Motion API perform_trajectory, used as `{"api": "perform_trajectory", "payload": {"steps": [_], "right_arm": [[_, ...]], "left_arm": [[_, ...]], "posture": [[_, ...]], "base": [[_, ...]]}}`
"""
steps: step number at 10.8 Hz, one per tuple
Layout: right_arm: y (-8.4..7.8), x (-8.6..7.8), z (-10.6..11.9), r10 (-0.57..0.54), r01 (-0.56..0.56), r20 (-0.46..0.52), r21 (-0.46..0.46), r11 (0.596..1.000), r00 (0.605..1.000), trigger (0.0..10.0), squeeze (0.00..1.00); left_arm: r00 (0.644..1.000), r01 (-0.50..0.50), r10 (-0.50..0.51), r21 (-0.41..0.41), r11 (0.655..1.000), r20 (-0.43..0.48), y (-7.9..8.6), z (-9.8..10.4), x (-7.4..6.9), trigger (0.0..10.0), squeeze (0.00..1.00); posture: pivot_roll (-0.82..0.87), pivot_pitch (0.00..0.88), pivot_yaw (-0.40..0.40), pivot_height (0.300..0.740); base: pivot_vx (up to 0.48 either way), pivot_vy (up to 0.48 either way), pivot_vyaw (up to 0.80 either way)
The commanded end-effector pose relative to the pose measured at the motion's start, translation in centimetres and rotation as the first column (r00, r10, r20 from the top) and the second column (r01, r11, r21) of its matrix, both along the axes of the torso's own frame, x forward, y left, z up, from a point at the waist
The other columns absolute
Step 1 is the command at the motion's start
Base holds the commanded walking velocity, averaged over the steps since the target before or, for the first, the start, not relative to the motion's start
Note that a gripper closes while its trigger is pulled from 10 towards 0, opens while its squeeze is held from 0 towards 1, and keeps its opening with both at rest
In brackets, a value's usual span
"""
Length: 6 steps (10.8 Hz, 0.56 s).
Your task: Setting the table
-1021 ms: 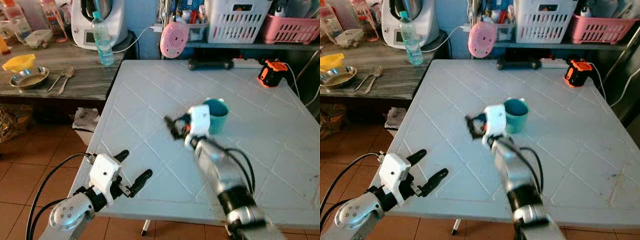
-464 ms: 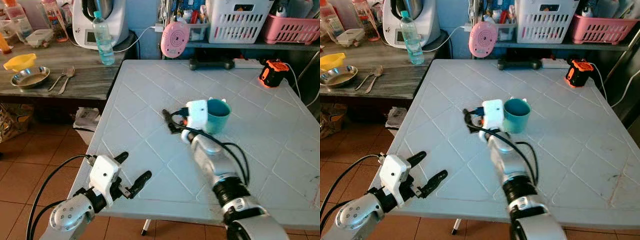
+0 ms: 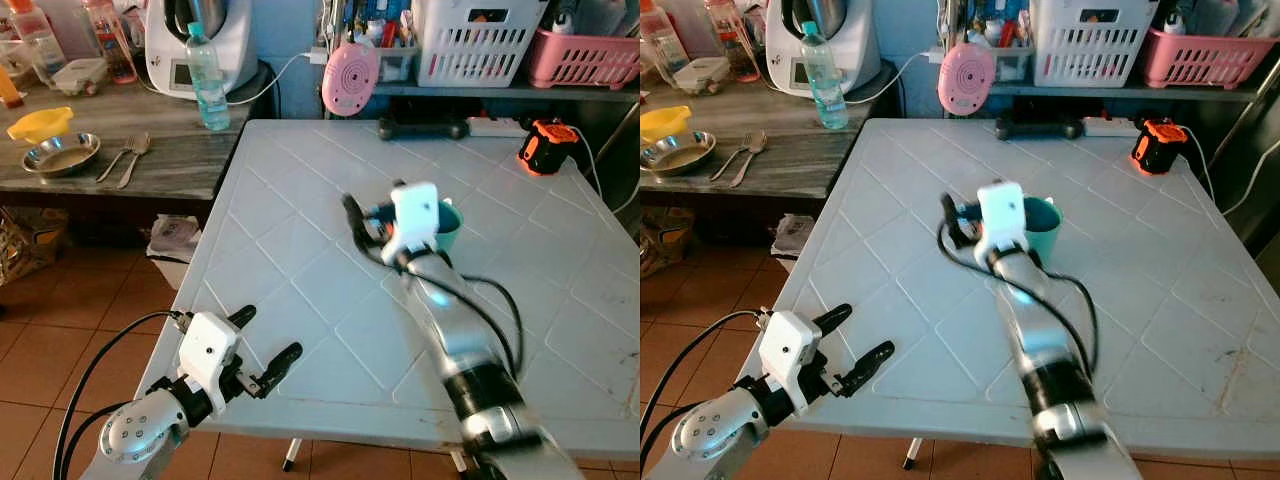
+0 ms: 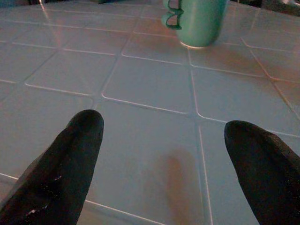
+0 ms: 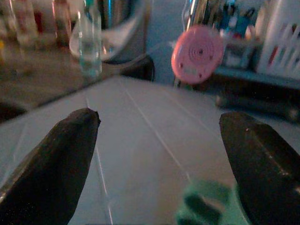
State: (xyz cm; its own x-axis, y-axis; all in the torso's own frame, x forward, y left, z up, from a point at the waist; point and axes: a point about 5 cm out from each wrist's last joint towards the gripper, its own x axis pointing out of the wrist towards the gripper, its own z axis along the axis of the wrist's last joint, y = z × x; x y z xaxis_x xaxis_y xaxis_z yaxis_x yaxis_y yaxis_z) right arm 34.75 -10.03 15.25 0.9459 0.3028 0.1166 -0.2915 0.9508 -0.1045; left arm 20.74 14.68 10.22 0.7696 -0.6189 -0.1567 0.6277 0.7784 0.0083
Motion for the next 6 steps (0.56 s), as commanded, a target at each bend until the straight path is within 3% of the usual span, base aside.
{"api": "perform_trajectory", "payload": {"steps": [1,6], "right_arm": [[0.0,-0.2,0.5,0.012,-0.012,-0.011,-0.029,1.000,1.000,10.0,0.00],[-2.9,-2.5,0.2,-0.090,0.074,-0.074,-0.187,0.980,0.993,10.0,0.00]], "left_arm": [[1.000,-0.013,0.013,0.013,1.000,-0.003,0.3,-0.2,0.0,10.0,0.00],[1.000,-0.010,0.010,0.011,1.000,-0.007,0.1,-0.4,0.4,10.0,0.00]], "posture": [[0.17,0.015,0.030,0.740],[0.15,0.005,0.033,0.740]], "base": [[0.000,0.000,0.00],[0.000,0.000,0.00]]}}
